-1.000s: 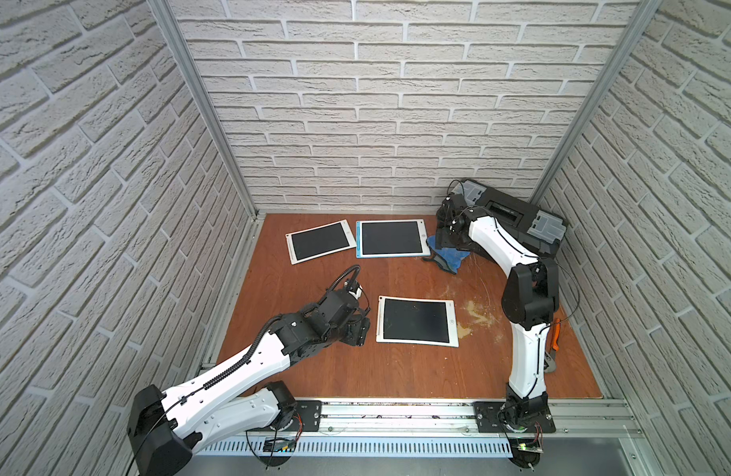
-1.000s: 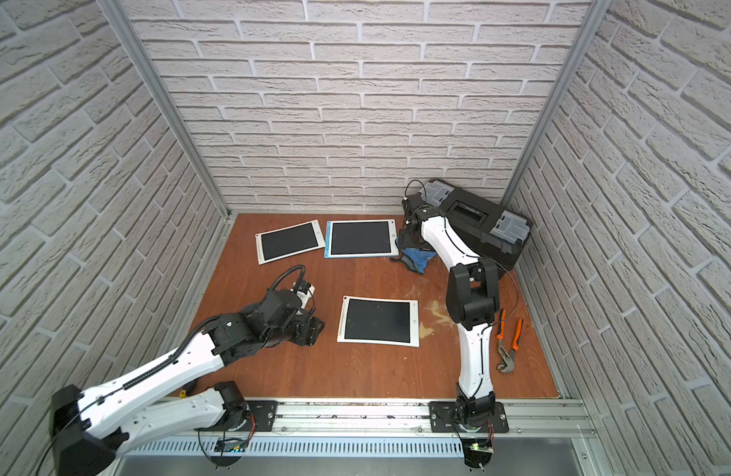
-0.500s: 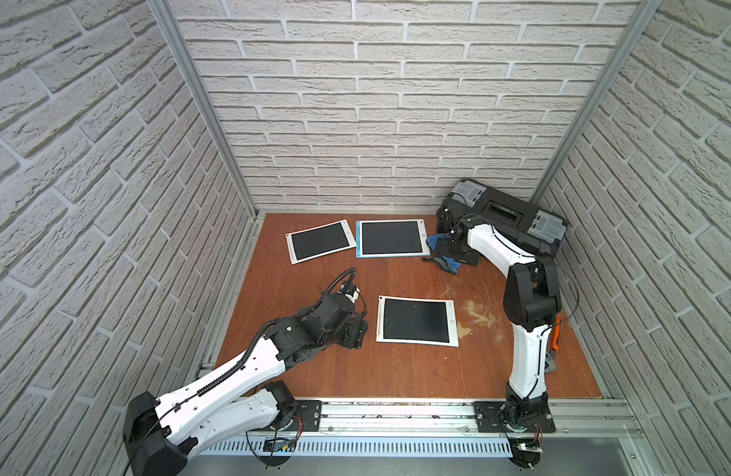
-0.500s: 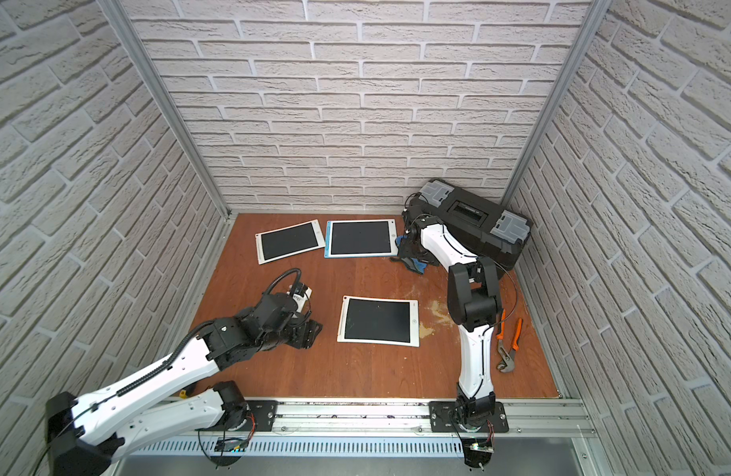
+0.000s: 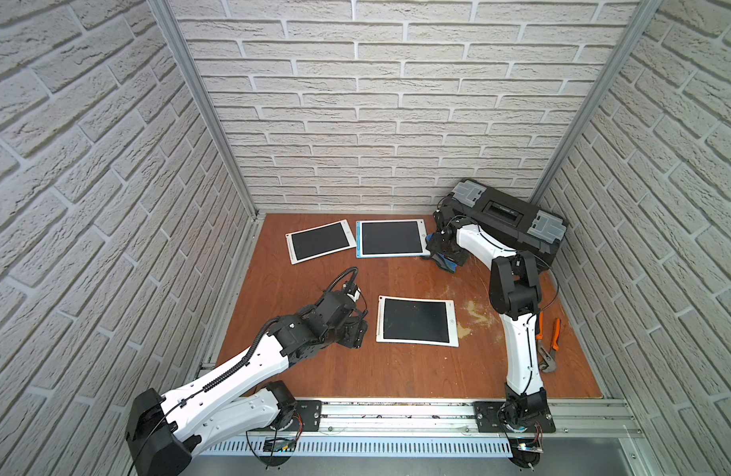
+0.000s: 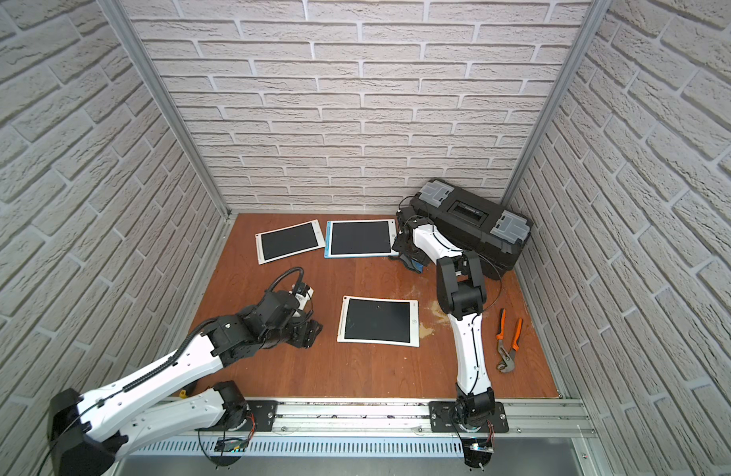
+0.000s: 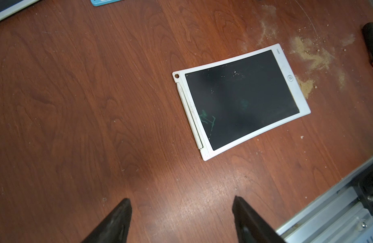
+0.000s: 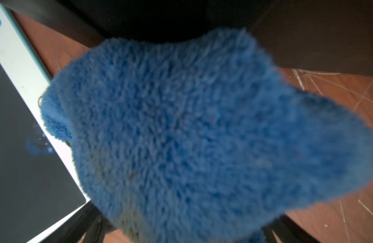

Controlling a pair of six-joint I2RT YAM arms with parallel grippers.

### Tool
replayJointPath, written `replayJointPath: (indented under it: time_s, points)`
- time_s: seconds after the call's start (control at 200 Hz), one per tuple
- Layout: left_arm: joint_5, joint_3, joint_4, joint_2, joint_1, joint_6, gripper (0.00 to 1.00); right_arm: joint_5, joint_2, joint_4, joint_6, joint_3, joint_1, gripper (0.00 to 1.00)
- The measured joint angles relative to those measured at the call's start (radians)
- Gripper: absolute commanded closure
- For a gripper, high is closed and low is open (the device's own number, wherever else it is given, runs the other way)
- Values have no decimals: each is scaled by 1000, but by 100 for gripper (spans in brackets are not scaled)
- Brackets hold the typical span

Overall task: Wipe the drawing tablet
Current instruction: Pick up the cleaning item at the center of the board.

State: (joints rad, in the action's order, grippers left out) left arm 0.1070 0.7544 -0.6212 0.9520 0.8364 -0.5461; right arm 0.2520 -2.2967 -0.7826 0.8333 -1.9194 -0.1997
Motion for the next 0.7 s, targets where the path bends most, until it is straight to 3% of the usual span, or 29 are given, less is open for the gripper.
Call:
replayJointPath:
  time_s: [0.355,0.7]
  points:
    - [-50,0,15,3,-30,13,23,55,2,50,78,25,5,1]
    - [-69,-10,31,6,-36,14,23,151,3,143,99,80,-9,10]
